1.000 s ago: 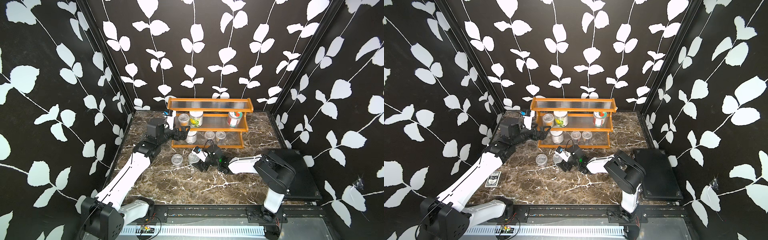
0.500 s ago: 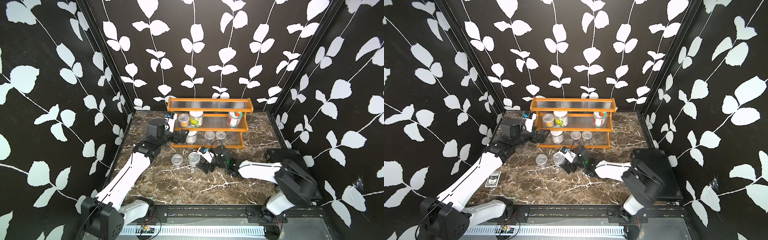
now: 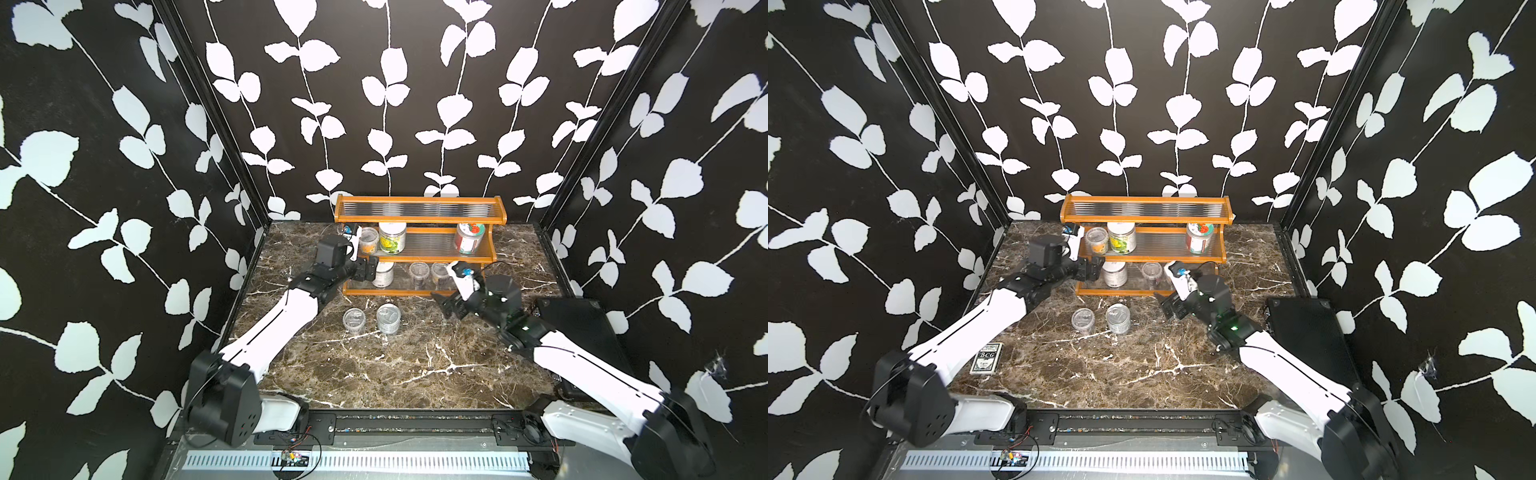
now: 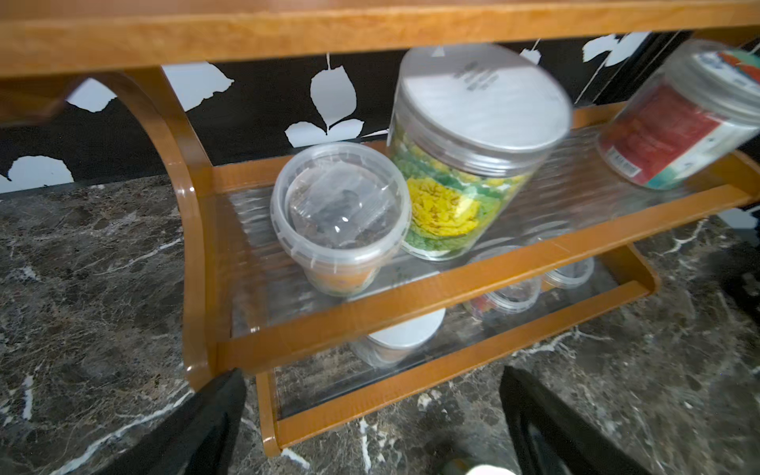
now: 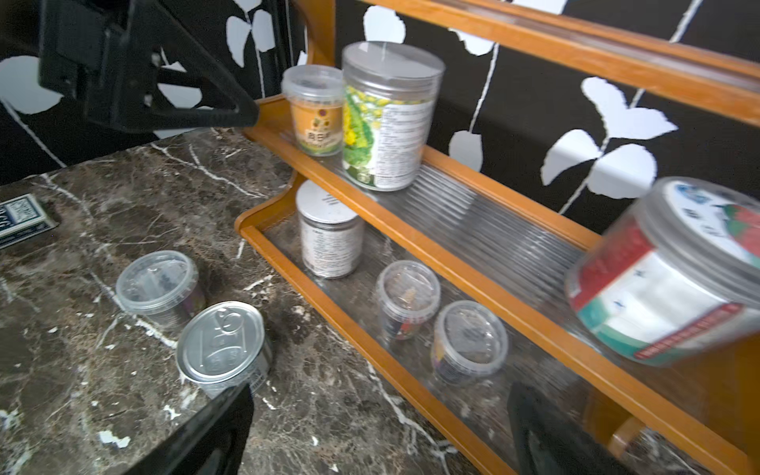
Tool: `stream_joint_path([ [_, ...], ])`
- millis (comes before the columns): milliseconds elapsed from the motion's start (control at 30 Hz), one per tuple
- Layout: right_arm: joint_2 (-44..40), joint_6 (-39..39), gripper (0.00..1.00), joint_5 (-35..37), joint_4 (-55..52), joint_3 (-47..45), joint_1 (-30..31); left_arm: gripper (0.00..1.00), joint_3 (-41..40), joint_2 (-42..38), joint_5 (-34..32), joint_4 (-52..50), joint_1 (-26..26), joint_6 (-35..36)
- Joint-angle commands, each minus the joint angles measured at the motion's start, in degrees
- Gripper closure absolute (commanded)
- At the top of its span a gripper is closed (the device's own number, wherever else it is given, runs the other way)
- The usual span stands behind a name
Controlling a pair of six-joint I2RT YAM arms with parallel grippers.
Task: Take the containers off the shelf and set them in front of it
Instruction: 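Pick up a container from the shelf.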
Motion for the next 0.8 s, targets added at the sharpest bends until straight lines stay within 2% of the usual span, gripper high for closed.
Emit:
stream_joint_path([
  [0, -3.02, 0.49, 0.00, 1.75, -3.84, 0.80, -3.44, 0.01, 2.99, 2.35, -4.19, 5.72, -0.33, 1.17],
  [367, -5.67, -0.36, 0.00, 1.21, -5.70, 3.40, -9.04, 0.03, 5.96, 9.17, -5.64, 12.68, -0.40, 2.10],
  [633, -5.84, -0.94, 0.00, 0.37, -6.79, 5.03, -10.98, 0.06, 9.57, 13.16, -4.49, 12.31, -0.32, 3.48],
  [767, -6.11, -1.24, 0.00, 0.52, -7.11, 5.22, -11.43, 0.12, 10.25, 14.12, -4.40, 11.41, -0.32, 4.19],
])
